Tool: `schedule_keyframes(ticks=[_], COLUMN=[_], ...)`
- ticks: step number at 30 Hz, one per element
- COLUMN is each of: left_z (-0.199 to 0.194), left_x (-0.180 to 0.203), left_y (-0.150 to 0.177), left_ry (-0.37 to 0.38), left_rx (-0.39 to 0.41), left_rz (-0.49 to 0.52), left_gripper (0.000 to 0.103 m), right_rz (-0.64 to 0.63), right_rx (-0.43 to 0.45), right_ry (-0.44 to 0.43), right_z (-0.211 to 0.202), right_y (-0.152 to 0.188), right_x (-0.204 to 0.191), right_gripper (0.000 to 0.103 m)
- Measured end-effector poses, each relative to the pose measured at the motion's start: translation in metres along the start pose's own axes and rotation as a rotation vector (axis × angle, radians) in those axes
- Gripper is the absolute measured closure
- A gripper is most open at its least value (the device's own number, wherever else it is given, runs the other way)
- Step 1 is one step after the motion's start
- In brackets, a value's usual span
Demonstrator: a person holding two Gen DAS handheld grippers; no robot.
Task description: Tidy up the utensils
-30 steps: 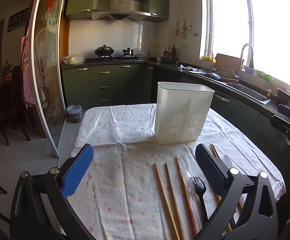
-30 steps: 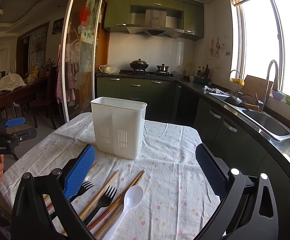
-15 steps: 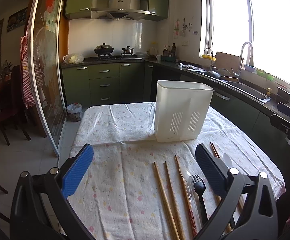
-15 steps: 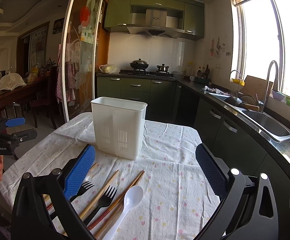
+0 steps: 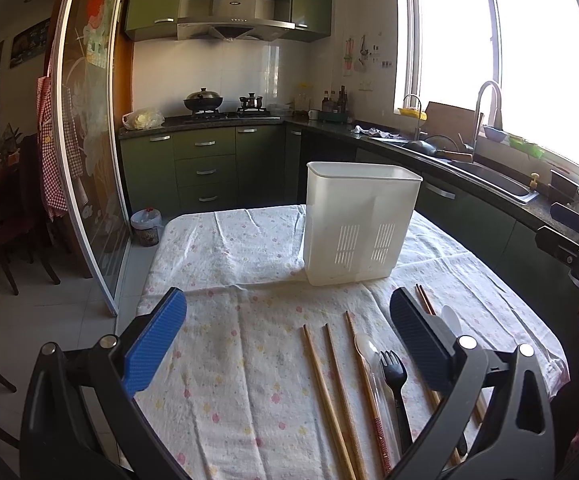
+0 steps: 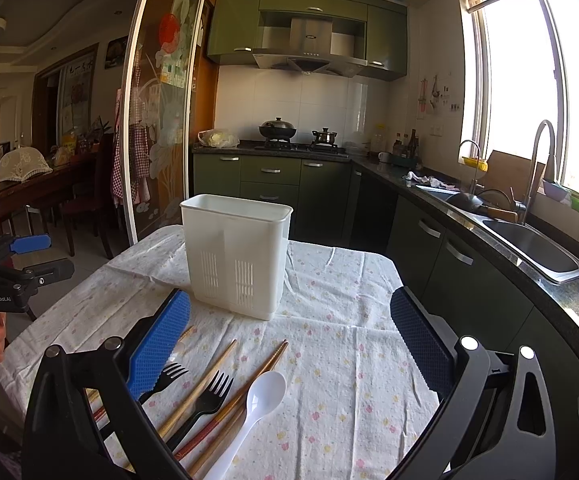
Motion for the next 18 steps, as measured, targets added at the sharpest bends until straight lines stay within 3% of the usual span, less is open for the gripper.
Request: schedule_keyframes(ticks=[18], left_z=[0.0027], left_x=[0.004], left_y=[0.0008], left_ry=[0.017], left_rx=[-0.018], left_rz=[0.002], left_gripper=[0.006], right_rz=[0.008], right_rx=[-0.008], right_ry=[-0.003], right_z=[0.0021], right_y=[0.001], right_x=[0.0002], right_gripper=[0.004])
Point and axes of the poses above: each gripper's, at about its wrist camera, not at the fingertips, and z roughly the way its jaws point, x to its right, y to its underside, the point moved 2 cm from there along z, roughly the way its jaws point, and after that the axes turned 13 degrees about x, right-handed, at the moved point
